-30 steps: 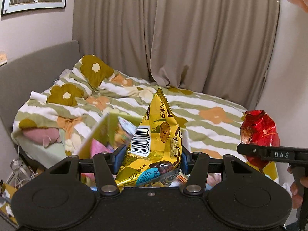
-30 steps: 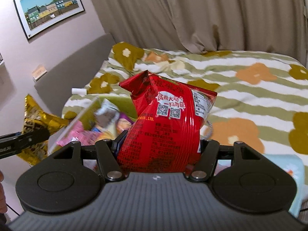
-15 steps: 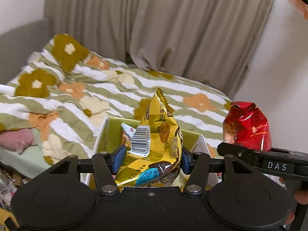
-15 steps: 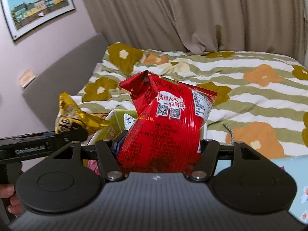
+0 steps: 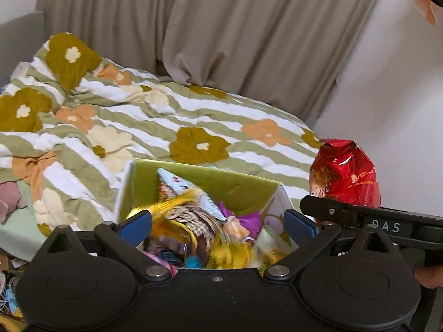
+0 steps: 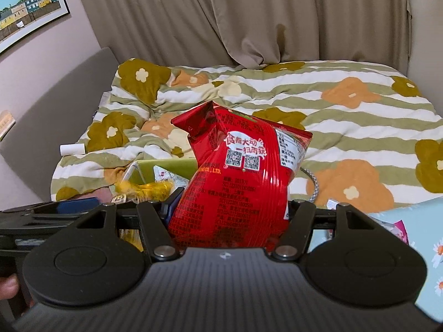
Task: Organize snacks
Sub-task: 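Carry both bags over the yellow box and open both tools to drop them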
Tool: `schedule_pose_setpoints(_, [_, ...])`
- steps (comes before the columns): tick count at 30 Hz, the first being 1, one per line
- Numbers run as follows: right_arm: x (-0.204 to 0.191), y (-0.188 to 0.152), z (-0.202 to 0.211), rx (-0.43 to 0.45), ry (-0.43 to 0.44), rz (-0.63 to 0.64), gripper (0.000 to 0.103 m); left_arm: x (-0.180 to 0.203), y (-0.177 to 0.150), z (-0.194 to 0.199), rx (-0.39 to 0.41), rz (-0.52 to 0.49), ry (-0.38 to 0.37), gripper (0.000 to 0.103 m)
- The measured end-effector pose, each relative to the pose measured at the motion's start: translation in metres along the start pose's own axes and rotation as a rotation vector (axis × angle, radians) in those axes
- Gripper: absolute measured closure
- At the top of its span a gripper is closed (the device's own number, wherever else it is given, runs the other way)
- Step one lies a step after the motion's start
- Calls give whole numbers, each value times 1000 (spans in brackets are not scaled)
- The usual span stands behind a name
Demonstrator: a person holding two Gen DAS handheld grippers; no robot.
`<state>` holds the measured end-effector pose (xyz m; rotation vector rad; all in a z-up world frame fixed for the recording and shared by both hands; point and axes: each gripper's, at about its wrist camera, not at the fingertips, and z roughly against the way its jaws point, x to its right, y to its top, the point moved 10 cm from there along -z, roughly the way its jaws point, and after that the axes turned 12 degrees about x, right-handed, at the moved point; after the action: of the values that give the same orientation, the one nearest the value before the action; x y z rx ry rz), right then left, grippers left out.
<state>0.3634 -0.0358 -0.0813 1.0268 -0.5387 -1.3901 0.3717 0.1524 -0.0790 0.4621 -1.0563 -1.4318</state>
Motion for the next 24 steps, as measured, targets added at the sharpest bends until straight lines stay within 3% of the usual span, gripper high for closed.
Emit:
schedule_pose_setpoints(20, [-23, 0, -32, -55, 105, 65, 23, -26, -1, 19, 36, -11, 159, 1])
schedule_pose_setpoints(21, [-25, -1, -35, -56, 103, 64, 20, -28, -1, 19, 36, -11, 163, 1])
schedule_pose_setpoints(24, [-28, -2, -39, -63, 111, 55, 0, -30, -3, 20, 33, -21, 176, 1])
